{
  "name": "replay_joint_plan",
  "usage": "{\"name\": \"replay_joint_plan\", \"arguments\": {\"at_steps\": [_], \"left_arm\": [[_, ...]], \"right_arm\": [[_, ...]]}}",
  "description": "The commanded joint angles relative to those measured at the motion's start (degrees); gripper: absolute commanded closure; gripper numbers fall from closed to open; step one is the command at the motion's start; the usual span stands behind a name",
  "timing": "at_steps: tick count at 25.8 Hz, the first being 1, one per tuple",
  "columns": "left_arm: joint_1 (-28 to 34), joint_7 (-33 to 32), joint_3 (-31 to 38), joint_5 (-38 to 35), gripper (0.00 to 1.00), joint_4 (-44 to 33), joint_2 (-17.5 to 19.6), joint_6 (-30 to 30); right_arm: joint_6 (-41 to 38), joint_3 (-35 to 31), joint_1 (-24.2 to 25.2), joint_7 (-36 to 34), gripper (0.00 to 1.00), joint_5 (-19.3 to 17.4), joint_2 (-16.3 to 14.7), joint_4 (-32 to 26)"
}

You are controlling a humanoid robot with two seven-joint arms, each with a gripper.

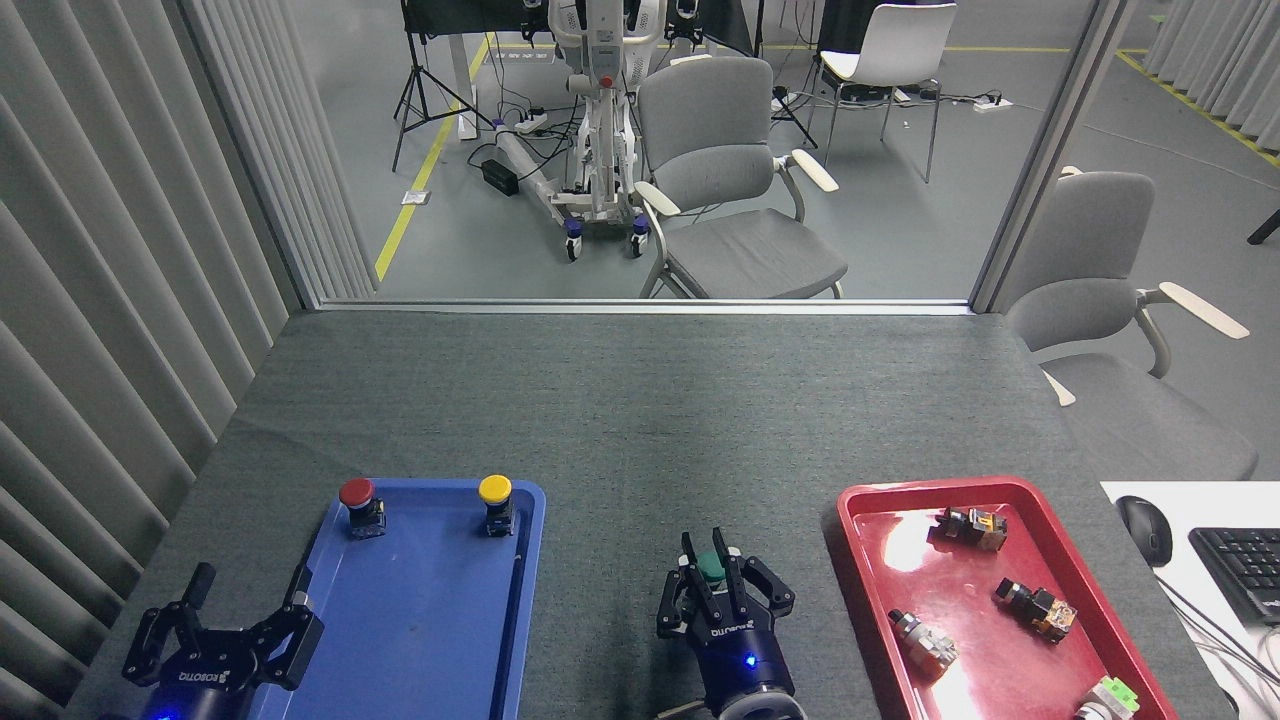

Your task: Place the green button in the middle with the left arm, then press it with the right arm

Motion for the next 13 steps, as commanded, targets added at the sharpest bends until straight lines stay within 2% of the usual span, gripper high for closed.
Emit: {"name": "replay_joint_plan", "arguments": {"at_steps": [1,11,12,13], "left_arm": [[0.14,0.02,-0.16,0.01,0.01,0.07,-0.25,0.06],[0.14,0.11,-0.34,0.09,0.01,0.16,0.10,0.58],[0.14,0.02,-0.34,0.09,0.01,0.16,0.10,0.58],[0.14,0.02,-0.34,0.18,0.01,0.16,0.10,0.58]], "right_arm": [[1.01,-0.08,-0.11,-2.85,0.55,-1.19,-0.29,-0.93],[2.42,-1.05,1.39,-3.55,0.55,-1.28,-0.99,-4.71],[2.42,-1.31,2.18,-3.55,0.54,-1.28,-1.34,-5.76],[2.24,-2.80,3.23,-3.55,0.47,-1.28,-1.87,-7.08]]}}
